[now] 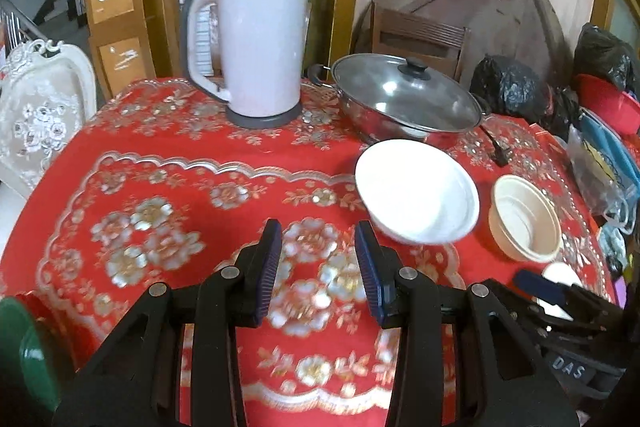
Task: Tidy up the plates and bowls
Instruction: 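Move both tools to the white plate beside the steel pot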
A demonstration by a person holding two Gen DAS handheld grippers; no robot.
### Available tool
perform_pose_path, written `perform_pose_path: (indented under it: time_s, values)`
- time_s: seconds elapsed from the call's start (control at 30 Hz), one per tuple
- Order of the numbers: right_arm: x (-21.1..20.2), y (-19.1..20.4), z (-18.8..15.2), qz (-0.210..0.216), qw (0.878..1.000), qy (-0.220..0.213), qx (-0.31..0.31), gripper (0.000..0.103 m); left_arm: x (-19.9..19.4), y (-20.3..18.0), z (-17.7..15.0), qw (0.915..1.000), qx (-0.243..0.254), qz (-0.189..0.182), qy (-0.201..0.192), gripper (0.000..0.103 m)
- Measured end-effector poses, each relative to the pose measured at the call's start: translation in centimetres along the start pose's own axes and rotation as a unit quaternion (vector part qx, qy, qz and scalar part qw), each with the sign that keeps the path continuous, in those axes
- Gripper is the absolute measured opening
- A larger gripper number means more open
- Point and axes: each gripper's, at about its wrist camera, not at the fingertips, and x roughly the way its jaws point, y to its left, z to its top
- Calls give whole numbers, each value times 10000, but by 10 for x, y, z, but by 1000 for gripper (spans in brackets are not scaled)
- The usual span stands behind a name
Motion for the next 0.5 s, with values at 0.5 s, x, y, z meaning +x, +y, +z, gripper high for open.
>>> perform_pose_path:
  time_s: [0.5]
  values:
    - [56,-28,40,253,9975,20,657,69,92,-30,28,9982,138,-315,492,38]
